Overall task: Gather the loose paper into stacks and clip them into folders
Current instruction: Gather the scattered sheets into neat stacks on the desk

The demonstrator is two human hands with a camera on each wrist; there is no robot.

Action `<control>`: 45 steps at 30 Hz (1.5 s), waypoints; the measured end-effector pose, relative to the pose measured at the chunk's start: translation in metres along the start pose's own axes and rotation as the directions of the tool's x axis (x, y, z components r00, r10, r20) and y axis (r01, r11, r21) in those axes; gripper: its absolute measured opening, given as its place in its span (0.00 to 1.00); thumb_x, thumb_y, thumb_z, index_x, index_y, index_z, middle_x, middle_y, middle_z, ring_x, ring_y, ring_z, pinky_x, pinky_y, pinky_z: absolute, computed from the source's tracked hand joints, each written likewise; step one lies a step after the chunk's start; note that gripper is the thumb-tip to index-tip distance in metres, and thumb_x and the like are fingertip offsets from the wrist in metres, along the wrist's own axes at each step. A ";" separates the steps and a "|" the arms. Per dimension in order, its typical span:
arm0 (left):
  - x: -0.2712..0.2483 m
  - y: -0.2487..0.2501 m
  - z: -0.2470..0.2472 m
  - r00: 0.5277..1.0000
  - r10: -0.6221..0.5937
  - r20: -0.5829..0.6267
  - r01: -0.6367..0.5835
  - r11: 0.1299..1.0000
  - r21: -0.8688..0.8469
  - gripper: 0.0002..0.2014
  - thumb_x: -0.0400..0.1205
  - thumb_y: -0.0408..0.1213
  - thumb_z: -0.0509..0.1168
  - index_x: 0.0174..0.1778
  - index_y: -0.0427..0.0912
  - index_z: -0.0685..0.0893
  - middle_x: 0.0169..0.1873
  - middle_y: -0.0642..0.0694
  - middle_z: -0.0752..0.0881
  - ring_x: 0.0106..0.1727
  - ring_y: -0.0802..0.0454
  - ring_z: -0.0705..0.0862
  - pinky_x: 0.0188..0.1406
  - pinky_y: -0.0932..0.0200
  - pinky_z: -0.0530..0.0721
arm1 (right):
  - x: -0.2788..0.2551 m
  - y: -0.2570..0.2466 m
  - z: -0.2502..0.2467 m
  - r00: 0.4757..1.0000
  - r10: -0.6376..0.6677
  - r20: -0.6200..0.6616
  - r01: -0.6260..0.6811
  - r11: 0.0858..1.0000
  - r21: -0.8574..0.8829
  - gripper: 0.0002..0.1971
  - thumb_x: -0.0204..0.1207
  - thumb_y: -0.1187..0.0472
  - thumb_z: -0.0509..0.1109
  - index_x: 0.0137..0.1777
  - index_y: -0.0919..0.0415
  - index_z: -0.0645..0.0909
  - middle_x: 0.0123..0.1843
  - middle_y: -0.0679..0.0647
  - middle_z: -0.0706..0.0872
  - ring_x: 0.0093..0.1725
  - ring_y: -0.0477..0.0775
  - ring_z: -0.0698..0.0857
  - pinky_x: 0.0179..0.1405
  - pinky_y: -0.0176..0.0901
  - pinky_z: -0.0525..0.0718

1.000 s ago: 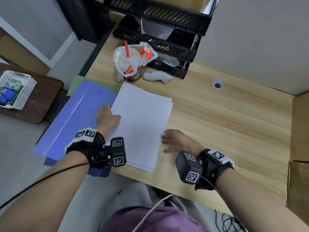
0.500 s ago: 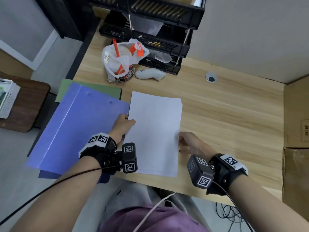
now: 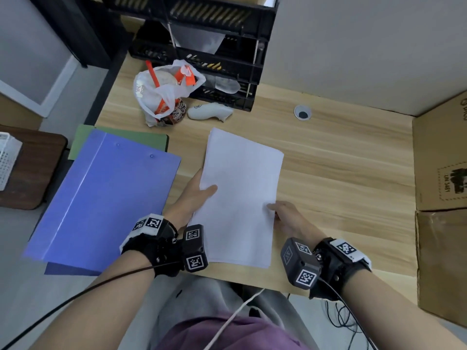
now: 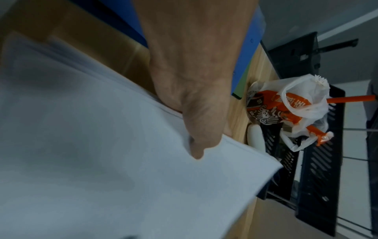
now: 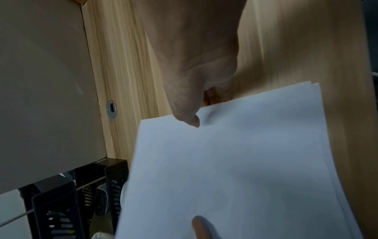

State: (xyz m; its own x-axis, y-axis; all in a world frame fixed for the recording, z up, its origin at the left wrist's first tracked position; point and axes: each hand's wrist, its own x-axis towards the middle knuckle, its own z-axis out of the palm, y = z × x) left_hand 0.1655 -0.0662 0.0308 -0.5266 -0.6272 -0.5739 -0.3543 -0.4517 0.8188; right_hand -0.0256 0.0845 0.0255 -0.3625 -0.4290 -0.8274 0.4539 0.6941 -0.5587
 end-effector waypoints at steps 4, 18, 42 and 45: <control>-0.020 0.032 0.027 0.989 0.130 0.074 -0.124 0.989 -0.084 0.22 0.84 0.30 0.65 0.73 0.48 0.74 0.65 0.52 0.85 0.65 0.54 0.85 0.61 0.56 0.84 | -0.021 -0.012 -0.033 0.988 -0.155 -0.004 0.155 0.986 0.059 0.14 0.79 0.57 0.71 0.63 0.59 0.79 0.47 0.48 0.92 0.40 0.47 0.91 0.32 0.36 0.84; -0.047 0.097 0.160 0.889 0.446 -0.099 -0.443 0.895 0.058 0.26 0.71 0.08 0.58 0.61 0.35 0.78 0.45 0.52 0.84 0.38 0.77 0.84 0.37 0.77 0.80 | -0.083 -0.043 -0.145 0.804 -0.573 -0.158 0.589 0.804 0.082 0.33 0.56 0.67 0.60 0.67 0.62 0.78 0.55 0.51 0.84 0.54 0.51 0.79 0.55 0.47 0.76; -0.052 0.076 0.179 0.922 0.311 -0.230 -0.335 0.939 -0.075 0.28 0.71 0.14 0.54 0.64 0.40 0.75 0.52 0.52 0.84 0.50 0.61 0.81 0.43 0.65 0.79 | -0.070 -0.037 -0.160 0.838 -0.535 -0.111 0.544 0.836 0.073 0.19 0.74 0.76 0.57 0.59 0.61 0.80 0.51 0.48 0.86 0.45 0.40 0.82 0.39 0.31 0.76; -0.044 0.062 0.181 0.931 0.283 -0.232 -0.293 0.956 -0.011 0.26 0.74 0.16 0.54 0.67 0.38 0.76 0.56 0.47 0.85 0.51 0.58 0.82 0.40 0.68 0.79 | -0.062 -0.028 -0.159 0.833 -0.545 -0.097 0.552 0.831 0.070 0.18 0.77 0.72 0.61 0.64 0.61 0.80 0.56 0.47 0.88 0.49 0.39 0.84 0.41 0.31 0.78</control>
State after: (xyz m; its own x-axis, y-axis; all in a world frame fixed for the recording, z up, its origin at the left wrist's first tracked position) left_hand 0.0271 0.0480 0.1102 -0.4111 -0.8587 -0.3059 -0.1760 -0.2545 0.9509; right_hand -0.1452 0.1839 0.1013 -0.6282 -0.6797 -0.3787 0.2335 0.2995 -0.9251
